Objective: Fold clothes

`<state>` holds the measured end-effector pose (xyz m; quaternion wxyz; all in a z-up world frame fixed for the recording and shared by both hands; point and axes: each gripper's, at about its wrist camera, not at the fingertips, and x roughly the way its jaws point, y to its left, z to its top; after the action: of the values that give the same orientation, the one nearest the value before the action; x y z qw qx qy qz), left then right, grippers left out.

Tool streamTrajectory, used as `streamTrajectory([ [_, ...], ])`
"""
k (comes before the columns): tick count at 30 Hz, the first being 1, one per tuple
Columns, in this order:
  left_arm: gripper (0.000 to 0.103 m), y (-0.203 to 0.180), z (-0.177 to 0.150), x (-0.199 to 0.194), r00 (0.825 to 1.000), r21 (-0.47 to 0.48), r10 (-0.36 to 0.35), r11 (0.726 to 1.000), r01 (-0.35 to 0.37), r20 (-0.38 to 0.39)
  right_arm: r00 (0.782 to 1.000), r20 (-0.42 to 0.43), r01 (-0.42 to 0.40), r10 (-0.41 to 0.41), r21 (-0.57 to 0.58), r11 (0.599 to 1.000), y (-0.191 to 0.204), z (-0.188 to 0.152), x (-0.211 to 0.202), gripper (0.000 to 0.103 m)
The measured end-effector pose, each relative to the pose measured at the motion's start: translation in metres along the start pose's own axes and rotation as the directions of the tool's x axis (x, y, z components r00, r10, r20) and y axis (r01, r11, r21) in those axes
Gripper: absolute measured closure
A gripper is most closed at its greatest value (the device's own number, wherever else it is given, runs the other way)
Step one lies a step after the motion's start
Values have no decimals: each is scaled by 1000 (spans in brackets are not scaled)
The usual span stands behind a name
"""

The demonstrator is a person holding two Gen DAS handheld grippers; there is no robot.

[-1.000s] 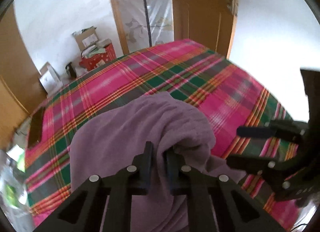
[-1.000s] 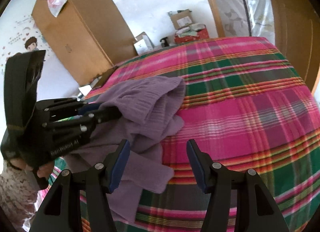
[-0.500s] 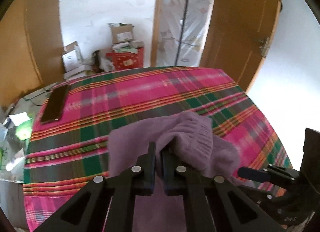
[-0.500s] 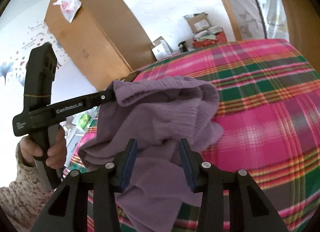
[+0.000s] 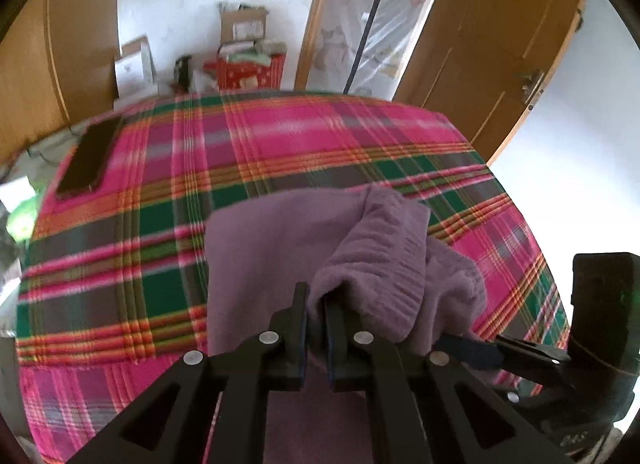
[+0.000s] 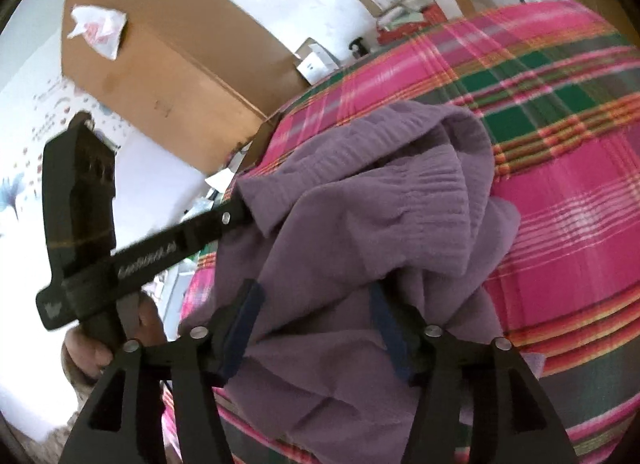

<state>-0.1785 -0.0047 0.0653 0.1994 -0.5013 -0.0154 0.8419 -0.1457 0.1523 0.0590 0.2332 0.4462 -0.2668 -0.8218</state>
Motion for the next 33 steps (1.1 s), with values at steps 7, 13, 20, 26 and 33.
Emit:
streamTrajectory([
  [7, 84, 13, -12, 2, 998, -46, -51, 998, 49, -46, 999, 33, 8, -10, 52, 999, -6, -1, 2, 41],
  [13, 81, 15, -10, 8, 997, -77, -45, 996, 40, -62, 999, 48, 22, -24, 46, 999, 1, 2, 6, 40],
  [20, 80, 7, 3, 22, 998, -48, 22, 999, -25, -64, 995, 48, 88, -85, -62, 994, 11, -4, 11, 40],
  [26, 80, 0, 6, 22, 996, 14, 67, 998, -66, -63, 987, 67, 151, -144, -107, 983, 12, -6, 18, 40],
  [33, 98, 8, 4, 14, 999, -52, -20, 999, 17, -49, 984, 78, 168, -160, -100, 981, 6, -2, 16, 81],
])
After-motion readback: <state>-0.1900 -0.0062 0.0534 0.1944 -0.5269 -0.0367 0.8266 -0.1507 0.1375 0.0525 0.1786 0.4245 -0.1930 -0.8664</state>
